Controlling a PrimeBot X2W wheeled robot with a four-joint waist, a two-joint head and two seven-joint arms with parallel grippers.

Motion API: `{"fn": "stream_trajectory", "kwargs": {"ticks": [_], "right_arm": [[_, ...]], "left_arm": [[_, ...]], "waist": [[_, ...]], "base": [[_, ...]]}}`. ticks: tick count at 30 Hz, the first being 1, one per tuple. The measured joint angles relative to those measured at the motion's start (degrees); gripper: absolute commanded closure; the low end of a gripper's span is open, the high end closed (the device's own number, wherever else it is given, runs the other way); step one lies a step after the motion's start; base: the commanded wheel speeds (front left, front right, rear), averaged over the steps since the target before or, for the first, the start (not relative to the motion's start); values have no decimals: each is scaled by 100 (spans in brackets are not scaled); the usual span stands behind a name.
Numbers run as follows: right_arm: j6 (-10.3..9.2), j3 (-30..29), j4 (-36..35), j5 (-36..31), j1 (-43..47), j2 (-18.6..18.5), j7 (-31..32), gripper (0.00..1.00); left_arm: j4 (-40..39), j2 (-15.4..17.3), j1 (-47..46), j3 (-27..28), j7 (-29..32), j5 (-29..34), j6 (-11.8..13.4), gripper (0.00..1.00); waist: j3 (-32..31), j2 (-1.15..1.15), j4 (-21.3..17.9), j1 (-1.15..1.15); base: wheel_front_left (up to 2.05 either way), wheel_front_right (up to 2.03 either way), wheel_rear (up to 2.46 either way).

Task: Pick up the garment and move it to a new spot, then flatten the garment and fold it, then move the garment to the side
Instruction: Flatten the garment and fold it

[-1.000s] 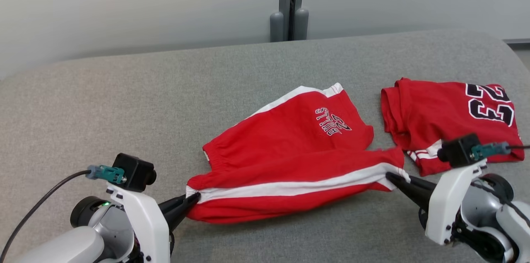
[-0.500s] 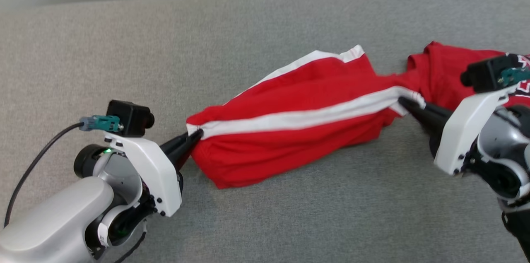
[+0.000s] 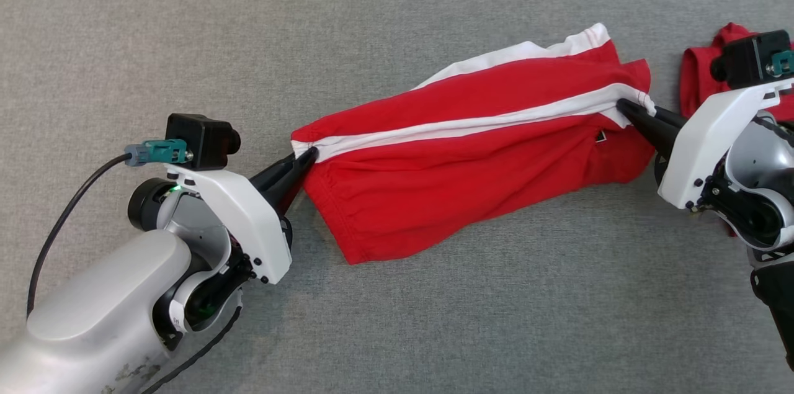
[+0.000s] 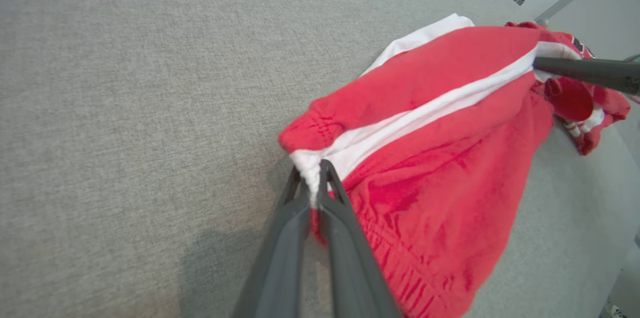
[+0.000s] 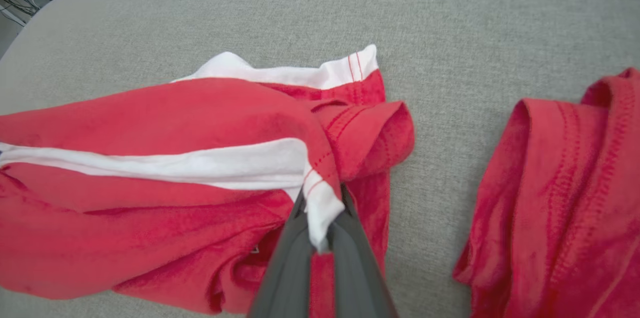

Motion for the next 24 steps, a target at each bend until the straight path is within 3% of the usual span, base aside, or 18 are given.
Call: {"fn": "stream_trajectory", "kwargs": {"ticks": [1,2,3,4,13,20,24], "right_arm": [[0,-2,38,-11,0,20,0,91],[0,1,62,-13,-3,38,-1,51],[0,2,90,-16,-9,56,-18,0],[0,1,124,-18,-18,73,-44,0],[-1,-91,43,37,152,112,-310,0],[0,-533,-626,-5,741,88,-1072,0],[-1,-976,-918,-256,1278,286,-1616,0]], "left_arm": [[45,-21,-12,-3,-10,1,-7,98],[86,-45,-26,-2,-13,1,-33,69],[137,-69,-37,1,-20,-1,-53,12],[181,-93,-38,0,-33,-3,-63,0],[321,-76,82,-9,-221,0,-136,0],[-21,241,361,208,-939,302,267,0],[-208,323,704,425,-1502,360,599,0]], "waist": [[21,0,22,0],[33,0,36,0],[33,0,42,0],[21,0,38,0],[-338,0,-73,0],[-813,0,-181,0],[-1082,0,-223,0]], "base": [[0,0,0],[0,0,0],[0,0,0],[0,0,0],[0,0,0],[0,0,0],[0,0,0]]}}
